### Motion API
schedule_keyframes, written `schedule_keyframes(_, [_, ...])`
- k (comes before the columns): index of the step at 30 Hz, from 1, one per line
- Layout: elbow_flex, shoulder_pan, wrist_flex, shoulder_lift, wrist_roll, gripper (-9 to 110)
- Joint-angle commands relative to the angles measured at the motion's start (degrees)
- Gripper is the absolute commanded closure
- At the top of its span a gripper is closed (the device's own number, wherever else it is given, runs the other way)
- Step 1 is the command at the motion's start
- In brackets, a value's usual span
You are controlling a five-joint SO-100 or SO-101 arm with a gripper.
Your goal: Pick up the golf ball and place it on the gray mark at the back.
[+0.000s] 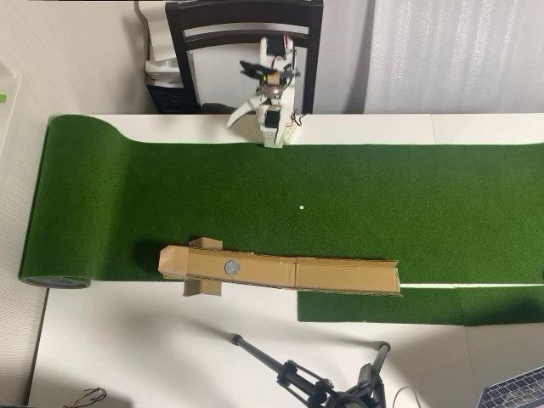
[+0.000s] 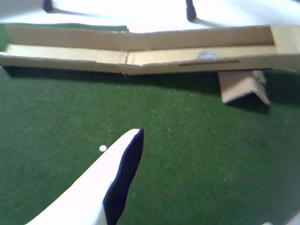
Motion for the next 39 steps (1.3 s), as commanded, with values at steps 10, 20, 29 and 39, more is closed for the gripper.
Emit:
schedule_keyframes(10, [20.9,-8.5,-17.5,9.9,0.4,34])
schedule_keyframes(20, [30.8,-9.0,-18.6,10.1,2.9,34])
schedule_keyframes(29, [38.6,-9.5,-18.5,10.1,9.6,34])
schedule_keyframes(39, [45.9,-9.8,-17.0,10.2,14.8,34])
